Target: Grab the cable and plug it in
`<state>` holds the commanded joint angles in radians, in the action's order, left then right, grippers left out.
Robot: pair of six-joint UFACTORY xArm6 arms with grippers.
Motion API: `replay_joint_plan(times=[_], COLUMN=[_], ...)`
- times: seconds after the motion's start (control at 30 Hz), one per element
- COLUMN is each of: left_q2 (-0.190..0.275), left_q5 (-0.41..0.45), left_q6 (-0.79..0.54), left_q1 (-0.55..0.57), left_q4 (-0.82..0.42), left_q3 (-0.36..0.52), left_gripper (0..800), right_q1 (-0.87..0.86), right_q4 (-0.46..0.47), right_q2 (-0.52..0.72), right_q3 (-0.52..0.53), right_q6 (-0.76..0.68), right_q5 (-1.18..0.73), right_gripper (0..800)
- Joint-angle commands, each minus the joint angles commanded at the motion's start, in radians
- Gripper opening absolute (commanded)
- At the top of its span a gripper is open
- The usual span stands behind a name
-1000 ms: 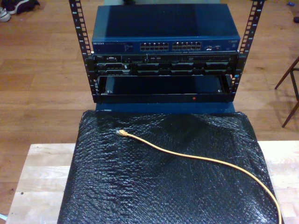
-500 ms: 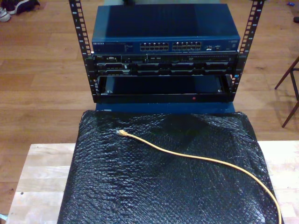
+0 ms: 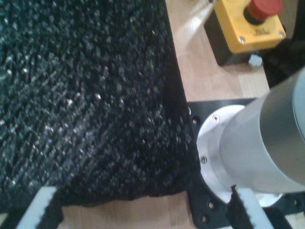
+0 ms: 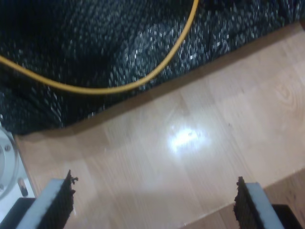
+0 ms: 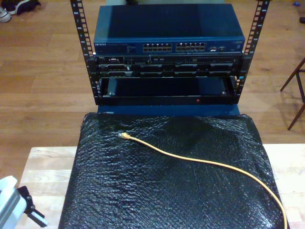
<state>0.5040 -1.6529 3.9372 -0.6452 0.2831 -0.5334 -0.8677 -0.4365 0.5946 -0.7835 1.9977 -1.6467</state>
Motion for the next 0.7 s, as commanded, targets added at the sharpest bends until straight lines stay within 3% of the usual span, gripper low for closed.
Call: replay_joint_plan(times=[0.7], left_q2=[-0.020], left_q5=[-0.006], left_q6=[0.032], left_q1=[0.006], left_q4=[0.083], left_q3=[-0.020], left_gripper=[800], right_q1=[0.233], right_q4=[-0.014], right_q2=[0.011], right_q3=[0.006], right_q6=[-0.186], right_q5=[0.002], right_gripper=[797])
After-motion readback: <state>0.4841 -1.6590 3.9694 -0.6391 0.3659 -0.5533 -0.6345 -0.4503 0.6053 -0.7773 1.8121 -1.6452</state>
